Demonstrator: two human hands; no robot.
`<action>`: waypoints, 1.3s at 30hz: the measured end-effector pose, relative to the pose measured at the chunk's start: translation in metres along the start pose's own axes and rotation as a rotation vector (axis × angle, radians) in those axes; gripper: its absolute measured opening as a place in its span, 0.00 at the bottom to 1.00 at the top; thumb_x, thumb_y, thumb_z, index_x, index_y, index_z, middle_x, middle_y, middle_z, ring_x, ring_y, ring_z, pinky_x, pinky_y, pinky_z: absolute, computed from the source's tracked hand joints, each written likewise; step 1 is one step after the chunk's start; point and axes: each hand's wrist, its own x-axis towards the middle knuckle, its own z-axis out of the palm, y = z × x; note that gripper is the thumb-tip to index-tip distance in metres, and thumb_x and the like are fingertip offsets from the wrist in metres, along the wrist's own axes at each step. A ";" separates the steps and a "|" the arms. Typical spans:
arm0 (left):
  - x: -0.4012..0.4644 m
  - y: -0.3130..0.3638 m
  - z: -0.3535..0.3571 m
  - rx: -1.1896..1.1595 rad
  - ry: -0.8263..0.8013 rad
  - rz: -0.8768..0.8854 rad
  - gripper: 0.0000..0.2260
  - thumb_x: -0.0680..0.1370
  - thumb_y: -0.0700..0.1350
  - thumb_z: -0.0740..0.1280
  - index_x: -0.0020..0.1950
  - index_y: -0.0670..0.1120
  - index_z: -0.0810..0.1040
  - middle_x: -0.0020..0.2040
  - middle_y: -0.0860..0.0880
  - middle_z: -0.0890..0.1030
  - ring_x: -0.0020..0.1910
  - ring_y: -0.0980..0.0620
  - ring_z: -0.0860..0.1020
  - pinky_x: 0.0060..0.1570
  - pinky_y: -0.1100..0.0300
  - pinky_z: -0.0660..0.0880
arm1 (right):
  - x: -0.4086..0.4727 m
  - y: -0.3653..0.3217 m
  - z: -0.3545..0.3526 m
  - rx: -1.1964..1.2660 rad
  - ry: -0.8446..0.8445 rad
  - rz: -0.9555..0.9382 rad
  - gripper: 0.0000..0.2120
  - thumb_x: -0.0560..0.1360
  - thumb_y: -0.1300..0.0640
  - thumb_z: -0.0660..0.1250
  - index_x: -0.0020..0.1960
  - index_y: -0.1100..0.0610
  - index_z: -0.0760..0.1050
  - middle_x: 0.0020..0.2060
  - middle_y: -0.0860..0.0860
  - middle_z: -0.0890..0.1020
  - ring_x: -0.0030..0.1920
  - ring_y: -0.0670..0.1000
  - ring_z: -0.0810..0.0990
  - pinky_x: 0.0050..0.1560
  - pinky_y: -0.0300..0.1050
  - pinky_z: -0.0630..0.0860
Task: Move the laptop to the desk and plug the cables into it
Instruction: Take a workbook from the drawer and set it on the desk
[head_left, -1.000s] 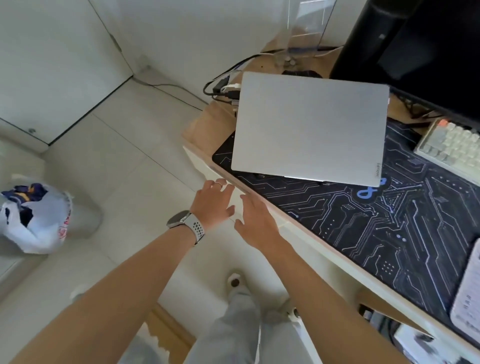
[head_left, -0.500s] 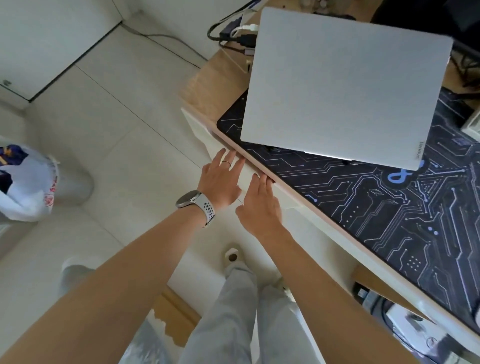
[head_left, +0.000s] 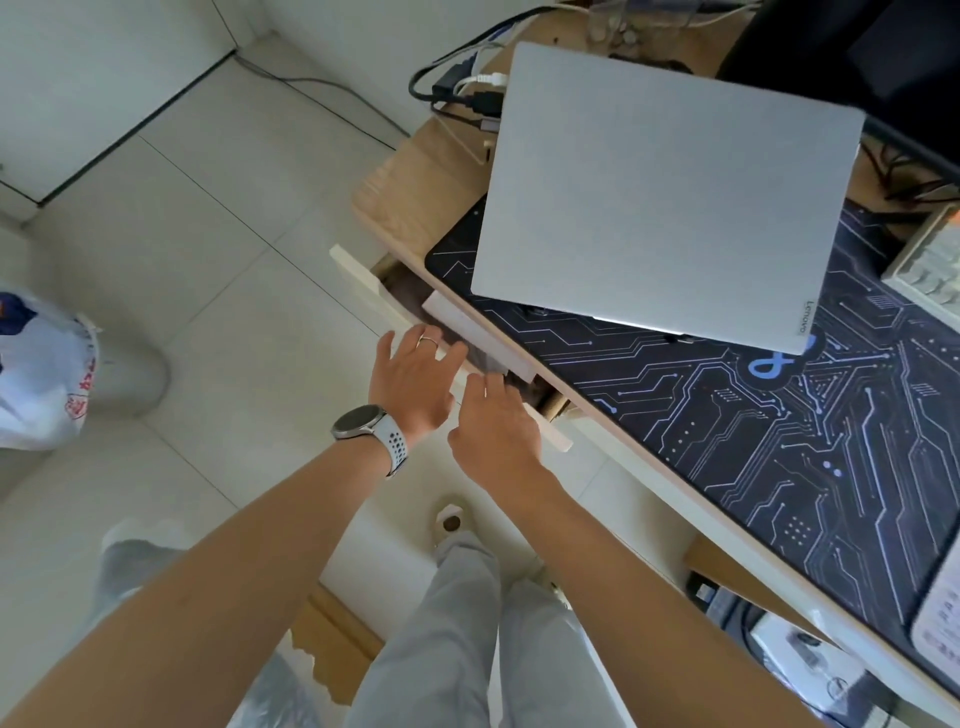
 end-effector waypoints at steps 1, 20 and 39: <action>-0.003 -0.001 0.000 -0.001 0.006 0.000 0.24 0.74 0.52 0.67 0.69 0.50 0.68 0.69 0.43 0.71 0.71 0.43 0.65 0.69 0.41 0.61 | -0.001 -0.002 -0.002 0.010 -0.011 -0.012 0.27 0.76 0.53 0.65 0.69 0.60 0.60 0.66 0.57 0.69 0.63 0.57 0.71 0.51 0.49 0.75; -0.038 -0.037 0.003 0.003 -0.050 -0.101 0.16 0.80 0.54 0.57 0.61 0.46 0.69 0.52 0.45 0.80 0.52 0.44 0.77 0.52 0.52 0.72 | -0.040 -0.015 0.036 0.010 -0.131 -0.115 0.11 0.77 0.60 0.60 0.57 0.59 0.75 0.53 0.55 0.76 0.52 0.57 0.78 0.43 0.47 0.73; -0.066 -0.067 0.020 -0.047 -0.090 -0.275 0.15 0.80 0.55 0.57 0.60 0.46 0.65 0.34 0.50 0.73 0.36 0.47 0.78 0.47 0.53 0.74 | -0.063 -0.045 0.067 -0.058 -0.205 -0.250 0.09 0.78 0.60 0.60 0.53 0.61 0.77 0.45 0.55 0.75 0.48 0.57 0.79 0.40 0.45 0.68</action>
